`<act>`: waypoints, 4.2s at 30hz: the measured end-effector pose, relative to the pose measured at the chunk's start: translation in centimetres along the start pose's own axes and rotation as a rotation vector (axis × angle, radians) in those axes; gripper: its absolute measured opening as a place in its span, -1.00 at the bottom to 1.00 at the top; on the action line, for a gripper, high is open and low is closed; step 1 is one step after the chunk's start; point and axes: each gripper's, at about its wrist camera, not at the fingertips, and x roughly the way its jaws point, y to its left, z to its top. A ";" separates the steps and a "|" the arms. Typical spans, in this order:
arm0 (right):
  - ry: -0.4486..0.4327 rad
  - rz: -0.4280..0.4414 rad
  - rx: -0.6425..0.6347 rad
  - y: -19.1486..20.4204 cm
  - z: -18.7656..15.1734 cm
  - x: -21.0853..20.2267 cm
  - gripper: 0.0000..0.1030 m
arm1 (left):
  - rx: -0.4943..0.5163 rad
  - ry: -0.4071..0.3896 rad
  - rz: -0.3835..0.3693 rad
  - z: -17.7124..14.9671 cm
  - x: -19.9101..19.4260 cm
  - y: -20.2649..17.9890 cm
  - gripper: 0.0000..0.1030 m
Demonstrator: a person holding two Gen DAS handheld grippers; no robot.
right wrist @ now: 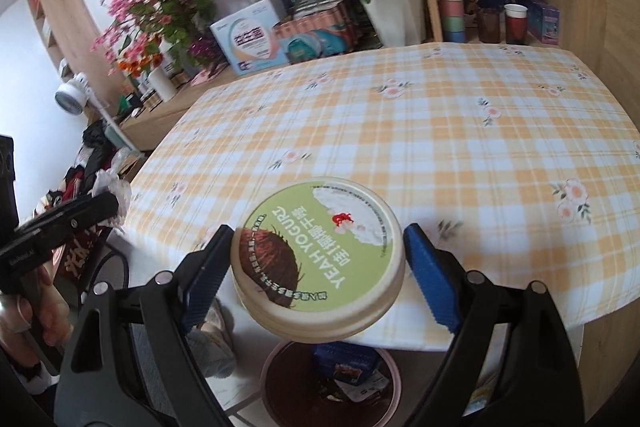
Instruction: Collect trash
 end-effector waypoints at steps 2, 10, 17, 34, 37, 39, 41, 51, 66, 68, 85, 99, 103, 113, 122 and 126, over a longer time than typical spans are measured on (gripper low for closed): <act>0.006 0.005 -0.011 0.8 -1.0 -0.2 0.64 | -0.008 -0.002 -0.003 -0.6 -0.9 0.0 -0.25; 0.033 -0.002 -0.058 3.2 -4.7 -1.1 0.65 | -0.070 -0.029 0.001 -3.4 -3.9 0.4 -0.25; 0.079 0.019 -0.066 4.1 -7.5 -0.9 0.67 | -0.079 -0.029 0.009 -5.0 -4.9 0.5 -0.25; 0.174 0.016 -0.063 4.0 -9.9 0.3 0.89 | -0.087 0.040 -0.002 -6.6 -3.2 0.1 -0.25; 0.153 -0.008 -0.053 3.5 -9.4 -0.1 0.89 | -0.081 0.063 -0.011 -7.1 -2.6 -0.3 -0.25; 0.139 -0.027 -0.056 3.2 -9.1 -0.4 0.89 | -0.078 0.076 -0.017 -7.3 -2.3 -0.5 -0.25; 0.126 -0.047 -0.065 2.9 -8.8 -0.8 0.89 | -0.078 0.094 -0.027 -7.7 -1.9 -0.8 -0.25; 0.067 -0.110 -0.053 0.7 -7.4 -2.3 0.89 | -0.038 0.199 -0.067 -9.4 0.6 -2.7 -0.21; 0.045 -0.151 -0.031 -1.0 -7.2 -3.3 0.89 | 0.020 0.255 -0.047 -11.0 2.8 -4.1 0.62; 0.040 -0.154 -0.037 -0.8 -7.0 -3.6 0.89 | 0.028 0.234 -0.035 -10.6 2.4 -4.1 0.67; -0.145 -0.205 -0.149 4.8 0.4 -11.7 0.89 | 0.188 -0.131 0.198 -0.1 -7.7 -3.7 0.89; -0.276 -0.238 -0.194 8.9 3.7 -19.0 0.89 | 0.199 -0.294 0.190 4.7 -15.6 -5.1 0.89; -0.279 -0.246 -0.199 9.2 3.8 -19.5 0.89 | 0.201 -0.303 0.208 4.7 -16.0 -5.5 0.89; -0.273 -0.277 -0.206 9.1 3.8 -19.7 0.89 | 0.205 -0.287 0.253 4.6 -15.7 -5.7 0.89; -0.268 -0.296 -0.217 9.1 3.8 -19.6 0.89 | 0.213 -0.281 0.281 4.3 -15.5 -5.8 0.89; -0.266 -0.306 -0.225 9.1 3.7 -19.5 0.89 | 0.218 -0.279 0.284 4.2 -15.5 -6.0 0.89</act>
